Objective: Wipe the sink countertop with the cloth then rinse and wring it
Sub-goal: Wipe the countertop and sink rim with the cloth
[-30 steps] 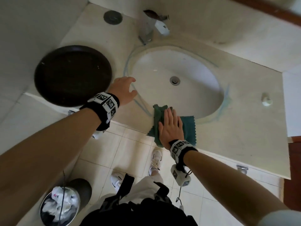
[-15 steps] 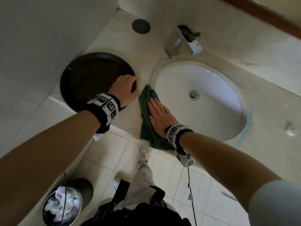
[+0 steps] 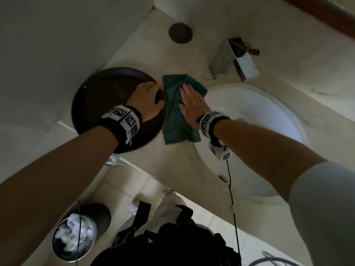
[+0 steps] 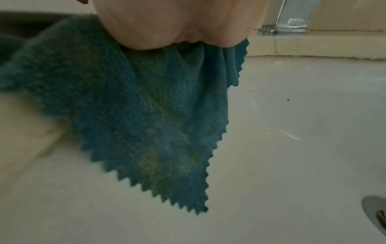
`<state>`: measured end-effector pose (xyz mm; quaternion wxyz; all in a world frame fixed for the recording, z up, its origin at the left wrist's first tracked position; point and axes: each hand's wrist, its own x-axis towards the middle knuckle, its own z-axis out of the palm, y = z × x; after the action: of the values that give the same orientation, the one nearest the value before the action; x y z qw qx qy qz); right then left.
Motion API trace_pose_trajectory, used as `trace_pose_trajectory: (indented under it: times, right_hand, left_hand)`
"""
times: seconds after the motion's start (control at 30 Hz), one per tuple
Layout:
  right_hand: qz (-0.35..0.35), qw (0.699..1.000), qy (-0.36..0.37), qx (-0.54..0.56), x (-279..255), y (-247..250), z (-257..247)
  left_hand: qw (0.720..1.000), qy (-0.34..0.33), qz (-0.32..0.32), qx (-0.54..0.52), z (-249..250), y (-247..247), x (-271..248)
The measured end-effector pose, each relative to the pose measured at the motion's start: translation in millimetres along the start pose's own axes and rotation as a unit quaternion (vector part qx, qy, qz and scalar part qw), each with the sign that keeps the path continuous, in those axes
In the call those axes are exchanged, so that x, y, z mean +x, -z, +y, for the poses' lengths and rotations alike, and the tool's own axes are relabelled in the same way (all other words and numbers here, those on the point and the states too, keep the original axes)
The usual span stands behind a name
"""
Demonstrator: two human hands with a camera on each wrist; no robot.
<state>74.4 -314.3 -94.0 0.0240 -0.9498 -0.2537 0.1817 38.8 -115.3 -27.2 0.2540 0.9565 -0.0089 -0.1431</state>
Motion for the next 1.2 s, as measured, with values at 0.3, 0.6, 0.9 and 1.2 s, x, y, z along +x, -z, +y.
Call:
trace_pose_trajectory:
  times: [0.3, 0.6, 0.9, 1.2]
  right_hand:
    - [0.008, 0.999, -0.032, 0.030, -79, -31, -48]
    - [-0.043, 0.998, -0.047, 0.000, -186, -66, -90]
    - [-0.027, 0.999, -0.023, 0.006, -138, -53, -75]
    - [-0.007, 1.000, -0.028, 0.002, -30, -14, -8]
  left_hand:
    - [0.999, -0.026, -0.016, 0.009, -6, -7, -37]
    - [0.997, -0.066, -0.025, 0.021, -8, -16, -62]
    - [0.998, -0.045, -0.015, 0.030, -6, -4, -32]
    - [1.000, -0.006, -0.009, 0.012, -8, 7, 25]
